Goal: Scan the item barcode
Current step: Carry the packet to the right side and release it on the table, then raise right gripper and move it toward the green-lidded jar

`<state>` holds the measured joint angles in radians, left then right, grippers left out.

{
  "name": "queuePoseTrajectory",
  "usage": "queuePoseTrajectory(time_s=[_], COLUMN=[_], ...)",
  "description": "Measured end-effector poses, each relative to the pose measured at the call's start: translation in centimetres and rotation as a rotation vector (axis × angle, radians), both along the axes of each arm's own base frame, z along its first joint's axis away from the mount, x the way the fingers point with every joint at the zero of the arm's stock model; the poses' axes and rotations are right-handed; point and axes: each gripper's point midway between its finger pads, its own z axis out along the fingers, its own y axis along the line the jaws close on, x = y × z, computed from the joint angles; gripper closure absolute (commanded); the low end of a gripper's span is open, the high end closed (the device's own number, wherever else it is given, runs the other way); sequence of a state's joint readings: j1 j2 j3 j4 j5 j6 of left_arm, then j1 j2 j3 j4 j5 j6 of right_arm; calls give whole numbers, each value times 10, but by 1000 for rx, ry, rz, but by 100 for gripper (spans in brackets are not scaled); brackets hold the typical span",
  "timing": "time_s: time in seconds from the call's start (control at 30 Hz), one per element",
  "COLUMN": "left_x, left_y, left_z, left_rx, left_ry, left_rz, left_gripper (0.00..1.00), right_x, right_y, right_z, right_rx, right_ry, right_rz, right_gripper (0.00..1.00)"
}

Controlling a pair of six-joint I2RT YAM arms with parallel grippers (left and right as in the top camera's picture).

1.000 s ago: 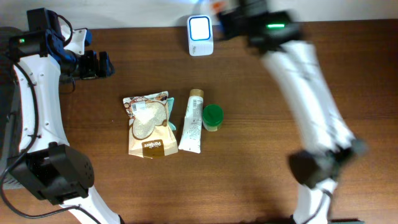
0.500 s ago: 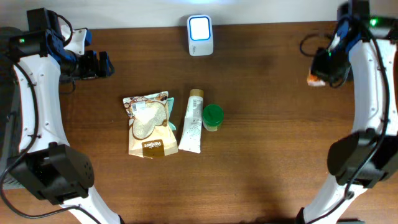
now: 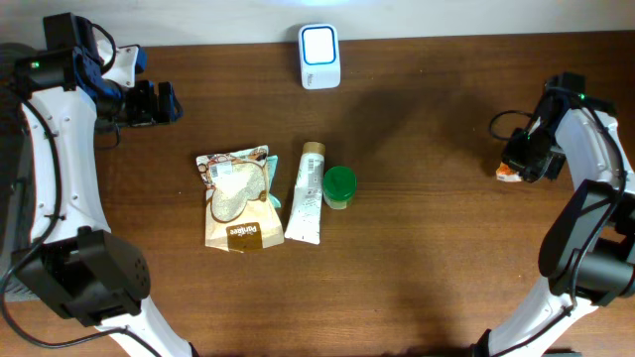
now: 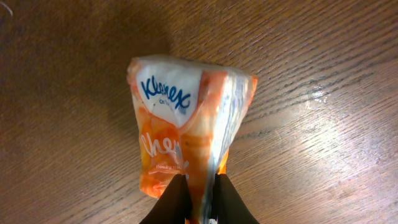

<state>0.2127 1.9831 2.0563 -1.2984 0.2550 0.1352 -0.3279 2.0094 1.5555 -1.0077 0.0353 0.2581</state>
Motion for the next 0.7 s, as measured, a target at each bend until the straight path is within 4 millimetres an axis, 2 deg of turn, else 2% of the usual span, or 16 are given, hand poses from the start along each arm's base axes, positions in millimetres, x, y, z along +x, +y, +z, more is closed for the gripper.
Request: queuePoseTrajectory(time_s=[0.07,0.2,0.33,0.43,0.47,0.5,0.53,0.57,0.6,0.63,0.7], left_x=[0,0,0,0,0,0,0,0,0,0,0], left_y=[0,0,0,0,0,0,0,0,0,0,0], left_z=[0,0,0,0,0,0,0,0,0,0,0], left_rx=[0,0,0,0,0,1,0,0,0,0,0], left_ry=[0,0,0,0,1,1,0,0,0,0,0], left_rz=[0,0,0,0,0,0,0,0,0,0,0], left_gripper=[1,1,1,1,1,1,1,1,1,1,1], right_x=[1,3,0,0,4,9,15,22,27,32,39], right_y=[-1,-1,0,9,14,27,40,57,71,85,115], right_z=[0,0,1,19,28,46,63,84,101,114,133], right_rx=[-3,-5,1,55,86,157,222,310,372,423,518], right_ry=[-6,-13,2,9,-7,-31,-72,-128,-175,-219,-285], right_rz=[1,0,2,34,60,107,162,226,269,310,393], right_gripper=[74,69,60,57,56,56,58,64,82,93,96])
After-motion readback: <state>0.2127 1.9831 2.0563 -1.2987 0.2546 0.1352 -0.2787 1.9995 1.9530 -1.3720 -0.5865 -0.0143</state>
